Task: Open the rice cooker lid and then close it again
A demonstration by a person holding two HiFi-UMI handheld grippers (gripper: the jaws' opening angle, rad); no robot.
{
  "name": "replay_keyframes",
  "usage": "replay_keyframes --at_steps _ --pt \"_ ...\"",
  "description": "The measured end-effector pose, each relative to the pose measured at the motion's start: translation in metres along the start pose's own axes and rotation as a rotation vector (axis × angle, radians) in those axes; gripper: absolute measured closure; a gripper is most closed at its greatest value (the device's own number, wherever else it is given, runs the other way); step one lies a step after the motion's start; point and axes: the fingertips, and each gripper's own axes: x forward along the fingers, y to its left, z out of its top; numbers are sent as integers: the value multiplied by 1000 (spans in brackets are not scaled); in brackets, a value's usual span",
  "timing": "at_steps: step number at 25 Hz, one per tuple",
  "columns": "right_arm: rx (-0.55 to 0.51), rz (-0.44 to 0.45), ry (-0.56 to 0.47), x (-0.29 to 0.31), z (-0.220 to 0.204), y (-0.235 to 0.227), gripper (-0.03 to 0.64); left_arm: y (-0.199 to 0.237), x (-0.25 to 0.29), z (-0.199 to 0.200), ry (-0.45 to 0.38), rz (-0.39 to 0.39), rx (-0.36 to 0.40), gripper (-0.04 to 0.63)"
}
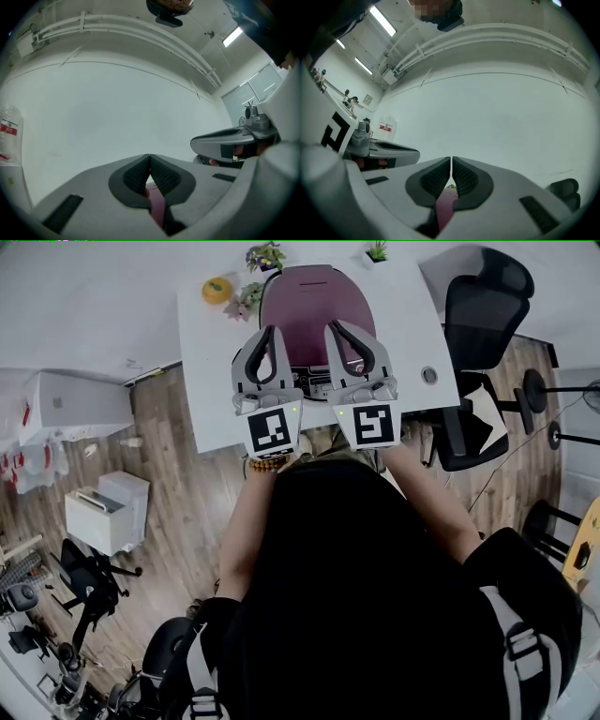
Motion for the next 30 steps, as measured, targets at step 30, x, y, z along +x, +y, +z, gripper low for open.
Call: replay_keyframes --at_steps 30 --pt "55 97 202 -12 -57 32 584 5 -2 -41 92 9 -51 574"
